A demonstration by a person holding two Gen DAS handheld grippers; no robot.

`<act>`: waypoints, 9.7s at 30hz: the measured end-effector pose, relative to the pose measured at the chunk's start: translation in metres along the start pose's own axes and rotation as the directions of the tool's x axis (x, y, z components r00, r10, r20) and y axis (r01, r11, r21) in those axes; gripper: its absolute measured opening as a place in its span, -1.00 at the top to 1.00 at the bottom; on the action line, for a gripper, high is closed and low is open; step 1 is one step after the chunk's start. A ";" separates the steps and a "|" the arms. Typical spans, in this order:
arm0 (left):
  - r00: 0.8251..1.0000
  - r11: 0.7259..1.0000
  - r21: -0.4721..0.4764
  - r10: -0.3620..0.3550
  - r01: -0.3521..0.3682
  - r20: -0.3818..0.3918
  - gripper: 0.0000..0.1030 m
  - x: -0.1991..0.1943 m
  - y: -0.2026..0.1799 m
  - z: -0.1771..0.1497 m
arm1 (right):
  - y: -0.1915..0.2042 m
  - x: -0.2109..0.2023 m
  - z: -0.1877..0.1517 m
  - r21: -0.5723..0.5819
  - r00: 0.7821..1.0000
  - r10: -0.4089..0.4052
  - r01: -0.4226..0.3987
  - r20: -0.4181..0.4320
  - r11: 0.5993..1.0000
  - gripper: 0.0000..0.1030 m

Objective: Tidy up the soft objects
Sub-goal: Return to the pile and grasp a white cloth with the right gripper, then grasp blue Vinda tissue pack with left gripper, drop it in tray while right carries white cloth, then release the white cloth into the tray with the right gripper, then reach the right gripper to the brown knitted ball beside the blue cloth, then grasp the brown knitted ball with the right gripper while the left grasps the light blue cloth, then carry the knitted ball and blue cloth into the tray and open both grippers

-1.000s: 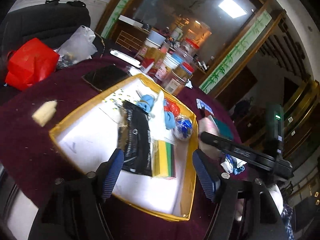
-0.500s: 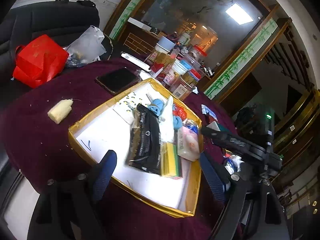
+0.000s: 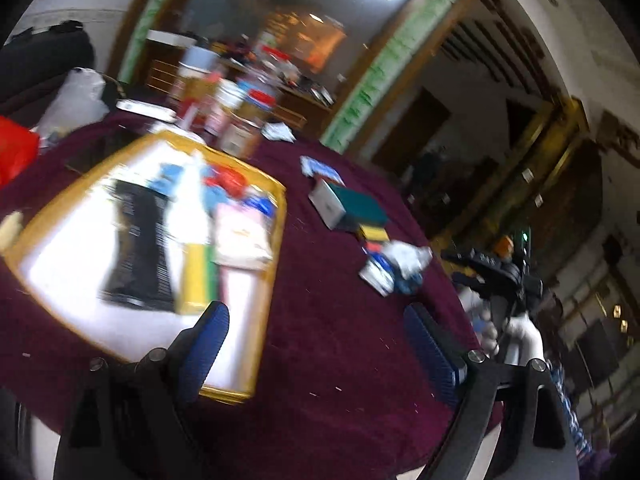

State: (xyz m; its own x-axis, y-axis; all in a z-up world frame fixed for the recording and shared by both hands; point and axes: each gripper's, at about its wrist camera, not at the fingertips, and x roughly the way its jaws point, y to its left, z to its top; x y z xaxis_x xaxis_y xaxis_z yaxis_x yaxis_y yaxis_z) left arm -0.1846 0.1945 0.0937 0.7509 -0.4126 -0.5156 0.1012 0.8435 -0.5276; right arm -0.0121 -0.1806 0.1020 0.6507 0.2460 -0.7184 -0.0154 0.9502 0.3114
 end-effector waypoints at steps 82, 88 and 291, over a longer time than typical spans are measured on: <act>0.826 0.828 0.110 0.558 -0.549 -0.081 -0.18 0.045 0.108 0.053 | -0.022 0.018 -0.032 0.017 0.919 0.394 -0.395 0.017 0.919 0.75; 0.783 0.804 0.131 0.595 -0.580 -0.183 -0.36 0.083 0.136 0.064 | 0.045 -0.001 -0.040 -0.079 0.895 0.443 -0.446 -0.052 0.891 0.75; 0.815 0.827 0.015 0.551 -0.562 0.180 -0.85 -0.070 0.068 0.001 | 0.306 0.028 -0.187 -0.652 0.937 0.212 -0.347 -0.279 0.674 -0.17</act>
State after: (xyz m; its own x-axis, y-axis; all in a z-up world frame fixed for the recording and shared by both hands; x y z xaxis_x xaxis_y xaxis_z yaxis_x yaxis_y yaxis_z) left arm -0.2301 0.2812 0.0944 0.7855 0.1902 -0.5889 -0.3284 0.9347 -0.1361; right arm -0.1400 0.1531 0.0608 0.3943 0.4850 -0.7806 -0.7313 0.6800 0.0531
